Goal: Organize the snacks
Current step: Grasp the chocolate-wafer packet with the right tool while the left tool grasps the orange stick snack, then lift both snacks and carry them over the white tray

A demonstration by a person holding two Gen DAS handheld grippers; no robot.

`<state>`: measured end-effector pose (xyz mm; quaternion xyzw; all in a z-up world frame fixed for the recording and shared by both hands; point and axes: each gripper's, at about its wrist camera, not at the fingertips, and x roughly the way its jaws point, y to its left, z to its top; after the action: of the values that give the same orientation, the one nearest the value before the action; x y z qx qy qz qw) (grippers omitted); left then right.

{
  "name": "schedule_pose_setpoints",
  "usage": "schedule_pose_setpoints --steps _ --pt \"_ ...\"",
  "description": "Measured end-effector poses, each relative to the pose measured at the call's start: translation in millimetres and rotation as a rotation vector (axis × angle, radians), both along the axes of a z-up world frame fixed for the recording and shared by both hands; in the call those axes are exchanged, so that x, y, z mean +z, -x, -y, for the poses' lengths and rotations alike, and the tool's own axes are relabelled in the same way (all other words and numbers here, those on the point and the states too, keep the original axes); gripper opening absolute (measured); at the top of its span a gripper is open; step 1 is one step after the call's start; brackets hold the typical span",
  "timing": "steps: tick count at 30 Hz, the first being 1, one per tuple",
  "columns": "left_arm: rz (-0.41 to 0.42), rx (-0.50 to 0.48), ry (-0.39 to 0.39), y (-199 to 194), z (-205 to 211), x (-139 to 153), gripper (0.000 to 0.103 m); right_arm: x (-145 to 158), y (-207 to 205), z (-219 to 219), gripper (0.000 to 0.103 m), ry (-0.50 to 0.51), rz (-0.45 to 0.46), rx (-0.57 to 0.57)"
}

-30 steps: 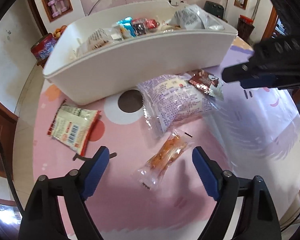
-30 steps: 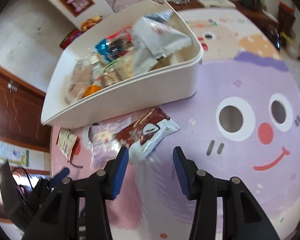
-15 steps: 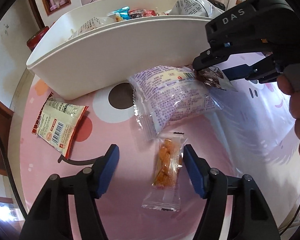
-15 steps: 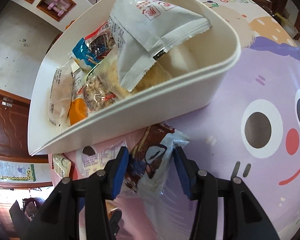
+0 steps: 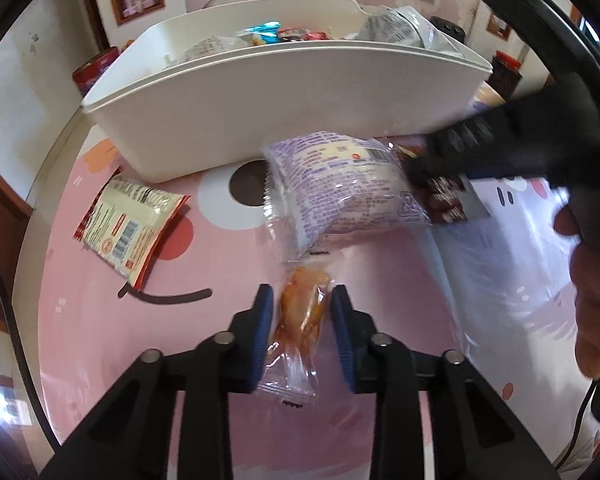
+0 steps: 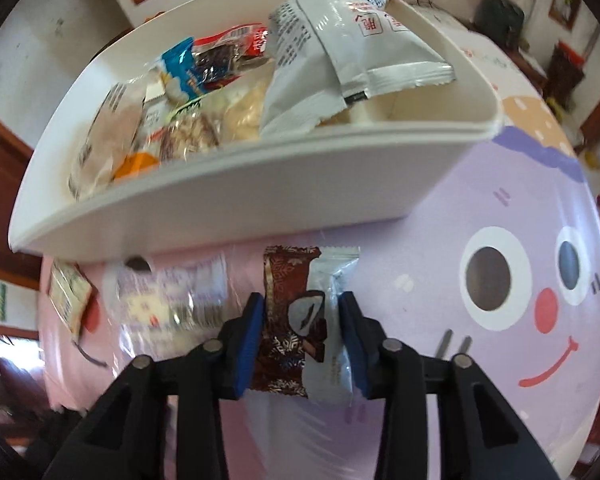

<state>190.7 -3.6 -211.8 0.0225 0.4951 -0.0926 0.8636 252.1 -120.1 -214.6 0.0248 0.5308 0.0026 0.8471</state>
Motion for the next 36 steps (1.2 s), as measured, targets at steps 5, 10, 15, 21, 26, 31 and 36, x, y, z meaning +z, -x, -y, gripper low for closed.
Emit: schedule_pose_setpoints --steps 5,10,15,21,26,31,36 --pt "0.011 0.024 0.010 9 -5 0 0.021 -3 28 -3 0.036 0.024 0.028 0.036" --pt "0.000 0.040 0.028 18 -6 0 0.020 -7 54 -4 0.034 0.021 0.032 0.061" --pt "-0.010 0.055 0.059 31 -11 8 0.020 -3 76 -10 0.033 0.016 0.038 0.085" --pt "0.034 0.065 0.070 48 -15 37 0.020 24 93 -15 0.033 0.009 0.088 0.126" --pt "0.059 0.072 0.086 58 -18 63 0.020 47 112 -16 0.033 0.007 0.140 0.171" --pt "0.076 0.073 0.116 64 -23 89 0.020 71 123 -21 0.033 0.008 0.200 0.212" --pt "0.117 0.088 0.139 61 -31 116 0.020 94 130 -26 0.033 -0.017 0.248 0.236"
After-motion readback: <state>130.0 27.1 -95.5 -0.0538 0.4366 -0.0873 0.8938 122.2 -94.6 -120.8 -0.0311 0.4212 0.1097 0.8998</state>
